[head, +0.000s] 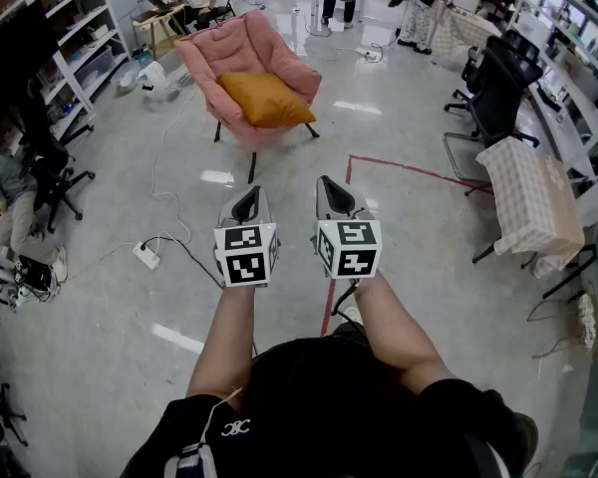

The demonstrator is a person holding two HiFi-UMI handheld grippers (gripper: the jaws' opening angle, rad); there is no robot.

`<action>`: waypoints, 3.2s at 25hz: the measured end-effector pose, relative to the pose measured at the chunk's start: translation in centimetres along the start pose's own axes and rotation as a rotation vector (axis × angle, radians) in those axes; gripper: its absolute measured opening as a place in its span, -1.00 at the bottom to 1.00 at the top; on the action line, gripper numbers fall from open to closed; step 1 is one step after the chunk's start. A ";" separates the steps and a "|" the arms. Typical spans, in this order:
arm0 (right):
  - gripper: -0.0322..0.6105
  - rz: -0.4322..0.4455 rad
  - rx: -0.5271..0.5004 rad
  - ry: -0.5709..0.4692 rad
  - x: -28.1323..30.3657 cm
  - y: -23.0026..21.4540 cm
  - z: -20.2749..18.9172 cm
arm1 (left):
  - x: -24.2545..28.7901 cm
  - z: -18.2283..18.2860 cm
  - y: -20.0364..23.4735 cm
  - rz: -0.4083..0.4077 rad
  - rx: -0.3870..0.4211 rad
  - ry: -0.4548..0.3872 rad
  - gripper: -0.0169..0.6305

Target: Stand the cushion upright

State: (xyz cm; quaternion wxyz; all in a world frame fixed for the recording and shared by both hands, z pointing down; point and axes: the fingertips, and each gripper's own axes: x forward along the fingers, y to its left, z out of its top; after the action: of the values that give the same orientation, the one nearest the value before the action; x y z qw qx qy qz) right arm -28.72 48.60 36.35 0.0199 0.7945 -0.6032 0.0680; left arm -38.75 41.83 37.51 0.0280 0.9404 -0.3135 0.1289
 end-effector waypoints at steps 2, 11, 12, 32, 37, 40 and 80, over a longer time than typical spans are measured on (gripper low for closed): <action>-0.92 0.002 0.003 0.001 0.0 -0.3 0.0 | 0.3 0.2 -0.3 -0.004 -0.002 0.002 -0.95; -0.92 0.023 0.050 0.008 0.6 -1.4 -0.6 | 1.7 0.1 -1.2 -0.011 0.020 0.019 -0.95; -0.91 0.027 0.052 0.010 0.8 -1.6 -0.7 | 2.0 0.1 -1.3 -0.009 0.020 0.022 -0.95; -0.91 0.116 0.017 0.049 8.4 -14.7 1.0 | 15.6 3.1 -7.8 0.047 -0.013 0.068 -0.95; -0.91 0.163 0.005 0.043 10.1 -18.7 1.8 | 19.2 4.4 -10.4 0.081 -0.030 0.065 -0.95; -0.92 0.184 0.002 0.051 10.6 -20.7 1.4 | 20.8 4.3 -12.2 0.091 -0.031 0.071 -0.95; -0.92 0.117 -0.027 0.250 46.7 -24.0 -5.6 | 51.9 -1.4 8.7 0.023 -0.154 0.222 -0.95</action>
State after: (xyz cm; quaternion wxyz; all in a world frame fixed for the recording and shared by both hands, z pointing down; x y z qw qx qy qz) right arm 6.11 11.14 49.26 0.1015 0.7429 -0.6423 0.1592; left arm -4.27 4.78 52.08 0.1332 0.9118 -0.3281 0.2080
